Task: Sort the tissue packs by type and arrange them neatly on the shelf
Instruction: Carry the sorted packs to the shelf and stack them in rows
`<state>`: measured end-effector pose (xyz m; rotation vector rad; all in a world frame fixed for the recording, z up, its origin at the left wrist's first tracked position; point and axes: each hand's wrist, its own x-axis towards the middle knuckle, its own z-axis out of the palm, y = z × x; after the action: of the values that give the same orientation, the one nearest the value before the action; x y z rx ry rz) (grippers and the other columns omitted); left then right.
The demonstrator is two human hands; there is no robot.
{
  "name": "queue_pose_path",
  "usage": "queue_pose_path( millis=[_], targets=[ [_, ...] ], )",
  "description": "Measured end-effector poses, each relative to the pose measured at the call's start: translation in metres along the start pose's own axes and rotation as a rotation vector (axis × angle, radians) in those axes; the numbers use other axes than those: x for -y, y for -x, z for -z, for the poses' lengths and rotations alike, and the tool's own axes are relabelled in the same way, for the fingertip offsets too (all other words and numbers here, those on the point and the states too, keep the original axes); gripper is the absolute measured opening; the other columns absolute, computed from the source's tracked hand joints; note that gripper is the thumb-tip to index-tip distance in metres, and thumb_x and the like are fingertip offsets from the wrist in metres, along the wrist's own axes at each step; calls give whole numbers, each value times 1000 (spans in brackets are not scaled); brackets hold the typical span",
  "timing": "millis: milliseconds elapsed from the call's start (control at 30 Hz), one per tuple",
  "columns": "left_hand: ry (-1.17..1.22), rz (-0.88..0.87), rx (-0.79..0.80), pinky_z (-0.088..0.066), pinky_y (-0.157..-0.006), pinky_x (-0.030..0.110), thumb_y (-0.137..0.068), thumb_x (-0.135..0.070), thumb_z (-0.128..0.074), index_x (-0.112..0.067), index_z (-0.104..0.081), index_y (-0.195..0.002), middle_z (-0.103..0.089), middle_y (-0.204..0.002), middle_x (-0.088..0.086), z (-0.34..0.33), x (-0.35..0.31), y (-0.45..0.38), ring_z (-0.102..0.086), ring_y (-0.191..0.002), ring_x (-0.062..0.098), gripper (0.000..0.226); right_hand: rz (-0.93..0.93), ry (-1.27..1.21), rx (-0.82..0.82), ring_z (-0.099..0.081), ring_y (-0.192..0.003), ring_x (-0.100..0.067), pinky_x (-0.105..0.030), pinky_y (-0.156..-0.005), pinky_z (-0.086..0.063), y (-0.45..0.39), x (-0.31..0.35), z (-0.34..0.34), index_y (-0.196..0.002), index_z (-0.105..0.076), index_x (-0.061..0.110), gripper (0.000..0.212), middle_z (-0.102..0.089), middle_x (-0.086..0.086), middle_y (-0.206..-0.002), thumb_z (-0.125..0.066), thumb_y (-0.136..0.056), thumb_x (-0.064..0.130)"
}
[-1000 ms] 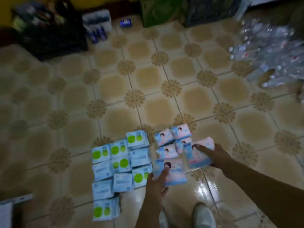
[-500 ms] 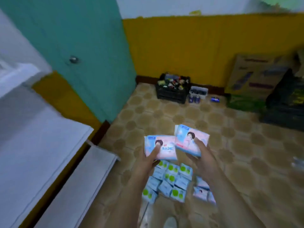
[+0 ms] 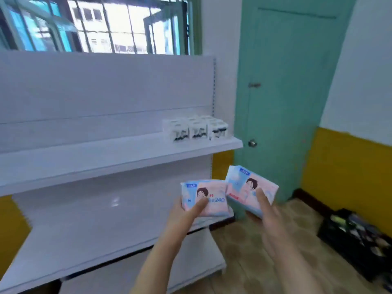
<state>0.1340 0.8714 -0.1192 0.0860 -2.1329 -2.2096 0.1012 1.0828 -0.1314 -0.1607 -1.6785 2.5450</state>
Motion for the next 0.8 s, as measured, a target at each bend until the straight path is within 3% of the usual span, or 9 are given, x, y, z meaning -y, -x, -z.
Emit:
queue_pose_path(
  millis=[67,133,200,267,333,467,533,600,800],
  targets=[
    [14,-43,-87,-57,-88,33,-74,-43,-84,-21,-63,-119,-76,-107,-1,47,-17,-9,-73,-98,15,54,40,21,48,-68,-101,-24,-40,-86,-54,-11,-5,-52,-124,-61,17,69,-73,-6,-112,-75,-70,59],
    [2,-98,-152,-58,-79,26,-76,-31,-84,-15,-66,-114,-77,-101,1,93,-35,-23,-74,-94,16,44,62,44,108,-69,-97,-20,-38,-82,-55,-20,-9,-104,-119,-62,21,72,-74,-2,-107,-78,-63,64],
    [-52,-127,-211,-59,-82,32,-73,-34,-82,-14,-69,-108,-78,-98,0,138,-49,-37,-74,-94,18,43,91,53,144,-69,-94,-14,-33,-79,-54,-26,-15,-151,-115,-61,24,38,-72,2,-106,-68,-84,45],
    [-96,-136,-251,-57,-91,43,-61,-48,-82,-18,-67,-111,-77,-102,-1,178,-56,-53,-73,-96,18,61,113,66,176,-69,-91,-10,-29,-75,-54,-37,-26,-186,-116,-60,24,25,-71,4,-105,-61,-92,31],
    [-94,-130,-305,-58,-86,35,-59,-49,-87,-20,-60,-115,-76,-104,-3,208,-62,-70,-73,-93,13,68,145,95,194,-69,-95,-10,-28,-76,-54,-49,-35,-217,-122,-57,21,40,-71,3,-109,-67,-86,37],
    [-153,-157,-356,-54,-64,15,-73,-28,-87,-19,-57,-110,-73,-102,-3,246,-66,-105,-72,-81,3,49,169,174,256,-66,-108,-14,-40,-91,-54,-80,-54,-259,-125,-54,30,62,-68,4,-119,-80,-73,53],
    [-208,-155,-354,-55,-65,16,-73,-30,-87,-22,-57,-109,-72,-100,-5,265,-62,-124,-71,-82,2,48,166,215,279,-64,-110,-14,-43,-98,-50,-99,-64,-278,-122,-54,32,53,-66,7,-118,-78,-77,47],
    [-228,-142,-349,-60,-73,26,-71,-29,-88,-21,-57,-111,-73,-103,-3,282,-60,-145,-72,-86,6,51,175,255,304,-62,-110,-13,-40,-98,-48,-123,-73,-295,-123,-54,29,46,-65,8,-118,-74,-84,40],
    [-275,-120,-360,-60,-70,24,-72,-31,-88,-19,-56,-113,-73,-104,-2,335,-61,-245,-73,-89,10,53,164,376,453,-64,-108,-9,-24,-82,-48,-227,-91,-362,-123,-54,28,44,-67,9,-118,-69,-85,43]
  ],
)
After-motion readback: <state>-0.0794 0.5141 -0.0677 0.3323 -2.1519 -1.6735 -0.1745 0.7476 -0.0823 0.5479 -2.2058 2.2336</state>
